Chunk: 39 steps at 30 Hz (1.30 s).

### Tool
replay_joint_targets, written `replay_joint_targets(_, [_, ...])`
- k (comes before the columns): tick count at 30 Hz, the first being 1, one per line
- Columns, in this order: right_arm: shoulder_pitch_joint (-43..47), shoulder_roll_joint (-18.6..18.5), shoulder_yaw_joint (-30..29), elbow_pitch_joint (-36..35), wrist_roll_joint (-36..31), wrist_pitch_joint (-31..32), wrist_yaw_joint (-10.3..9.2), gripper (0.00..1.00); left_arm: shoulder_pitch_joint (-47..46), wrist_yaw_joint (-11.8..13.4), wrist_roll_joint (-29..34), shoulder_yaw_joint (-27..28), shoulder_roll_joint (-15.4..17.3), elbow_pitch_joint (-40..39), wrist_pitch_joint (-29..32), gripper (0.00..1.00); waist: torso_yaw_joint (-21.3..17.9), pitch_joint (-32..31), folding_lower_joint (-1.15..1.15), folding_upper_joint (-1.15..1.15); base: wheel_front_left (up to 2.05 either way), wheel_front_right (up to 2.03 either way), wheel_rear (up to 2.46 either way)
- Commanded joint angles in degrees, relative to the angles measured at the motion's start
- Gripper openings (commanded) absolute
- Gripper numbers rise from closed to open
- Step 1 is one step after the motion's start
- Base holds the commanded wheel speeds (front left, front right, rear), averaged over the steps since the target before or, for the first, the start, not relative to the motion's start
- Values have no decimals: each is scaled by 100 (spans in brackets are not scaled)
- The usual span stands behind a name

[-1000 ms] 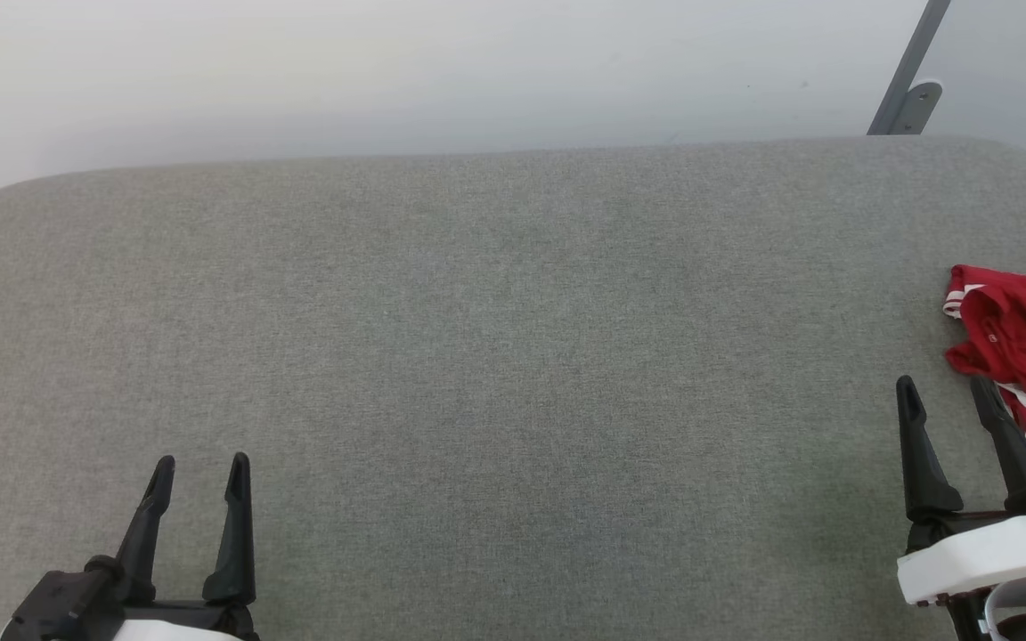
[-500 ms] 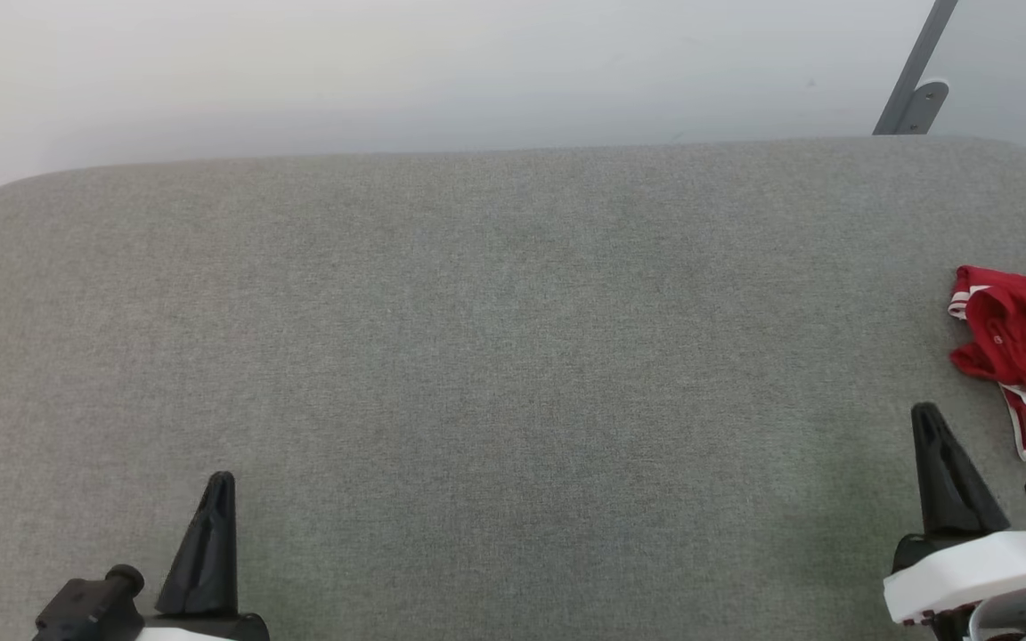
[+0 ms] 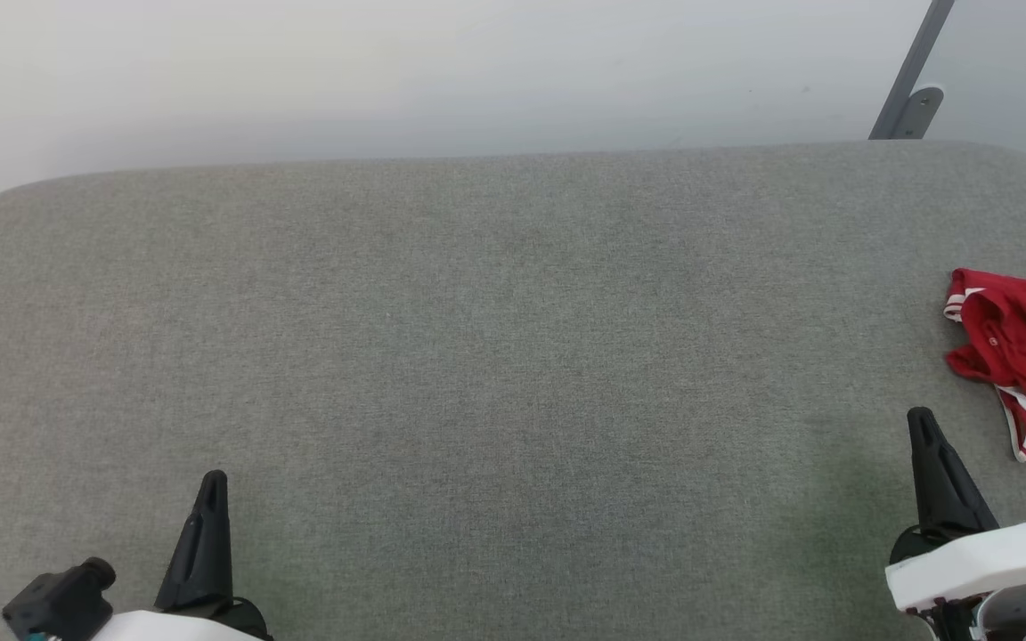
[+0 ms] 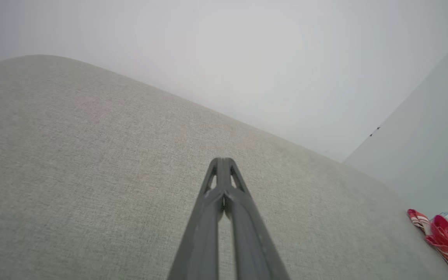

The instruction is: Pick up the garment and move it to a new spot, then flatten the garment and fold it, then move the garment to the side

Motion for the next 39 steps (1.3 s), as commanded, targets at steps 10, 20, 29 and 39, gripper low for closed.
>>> replay_joint_targets(10, [-213, 38, -25, 51, 915, 152, -1, 0, -300, 2, -973, 48, 17, 90, 205, 0, -11, -32, 0, 0, 0, 0, 0])
replay_joint_targets(20, [-294, 88, -37, 165, 1680, 282, -1, 0, -439, 1, -1757, 83, -17, 201, 393, 0, -23, -66, 0, 0, 0, 0, 0])
replay_joint_targets(29, [-350, 131, -46, 265, 2300, 386, -1, 0, -547, 1, -2388, 118, -53, 293, 554, 0, -34, -96, 0, 0, 0, 0, 0])
replay_joint_targets(39, [-421, 171, -57, 359, 2927, 495, -1, 0, -658, 1, -3031, 162, -95, 393, 727, 0, -45, -129, 0, 0, 0, 0, 0])
